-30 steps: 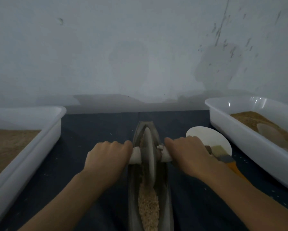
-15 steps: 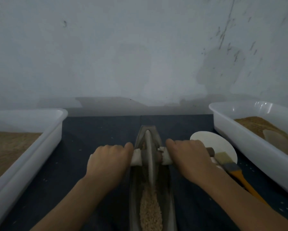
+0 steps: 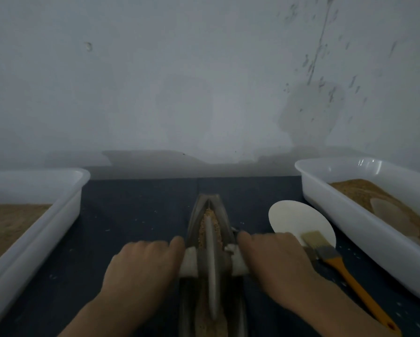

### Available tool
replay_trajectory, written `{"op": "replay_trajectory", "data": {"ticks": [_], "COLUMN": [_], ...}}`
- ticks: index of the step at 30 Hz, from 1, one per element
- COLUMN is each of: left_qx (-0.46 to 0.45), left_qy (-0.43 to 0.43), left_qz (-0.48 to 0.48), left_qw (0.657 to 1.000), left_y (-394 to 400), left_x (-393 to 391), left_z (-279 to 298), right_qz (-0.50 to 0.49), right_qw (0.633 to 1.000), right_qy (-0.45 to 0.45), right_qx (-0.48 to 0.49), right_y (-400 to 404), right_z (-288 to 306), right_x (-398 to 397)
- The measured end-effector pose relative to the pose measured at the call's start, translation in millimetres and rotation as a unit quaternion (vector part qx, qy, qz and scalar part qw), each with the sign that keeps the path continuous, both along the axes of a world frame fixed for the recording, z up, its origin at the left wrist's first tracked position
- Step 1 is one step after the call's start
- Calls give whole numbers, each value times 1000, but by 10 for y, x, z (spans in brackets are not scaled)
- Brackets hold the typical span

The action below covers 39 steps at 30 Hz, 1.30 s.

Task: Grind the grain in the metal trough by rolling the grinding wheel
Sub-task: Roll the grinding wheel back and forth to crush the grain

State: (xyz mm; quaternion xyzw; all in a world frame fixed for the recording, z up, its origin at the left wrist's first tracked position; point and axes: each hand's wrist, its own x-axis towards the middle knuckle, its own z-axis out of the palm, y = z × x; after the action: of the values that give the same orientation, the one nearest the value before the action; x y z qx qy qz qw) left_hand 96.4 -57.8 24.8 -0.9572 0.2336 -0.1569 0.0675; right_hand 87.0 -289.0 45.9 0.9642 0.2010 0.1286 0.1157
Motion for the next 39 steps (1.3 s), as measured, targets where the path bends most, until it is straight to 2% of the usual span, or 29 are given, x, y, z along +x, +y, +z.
{"op": "replay_trajectory", "data": {"ticks": [5,15,25,28,32,35,39], "left_qx": [-14,23,-7,10,15,27,4], "left_qy": [-49,30,-36,-22,53,29,4], "left_qz": [61,29,65,46,24,-6,38], "left_qw": [997,999,997,999,998,999,999], "left_y": [-79,54,-100,-68,57,66,19], "left_x": [304,-222,307,194,-159,-255,-81], "left_z": [5,-43,27,59,15,31,-13], "right_qz": [-15,32,-9,1,25,13,-7], "right_qw": [999,999,1000,1000,998,998,1000], "right_qy": [-27,36,-25,-10,48,67,20], "right_qx": [18,4,12,20,25,16,20], "right_y": [24,-73,9,-39,-49,-18,11], "right_z": [6,-66,-8,-24,-41,-48,-31], "right_x": [410,-205,450,301,-130,-239,-2]}}
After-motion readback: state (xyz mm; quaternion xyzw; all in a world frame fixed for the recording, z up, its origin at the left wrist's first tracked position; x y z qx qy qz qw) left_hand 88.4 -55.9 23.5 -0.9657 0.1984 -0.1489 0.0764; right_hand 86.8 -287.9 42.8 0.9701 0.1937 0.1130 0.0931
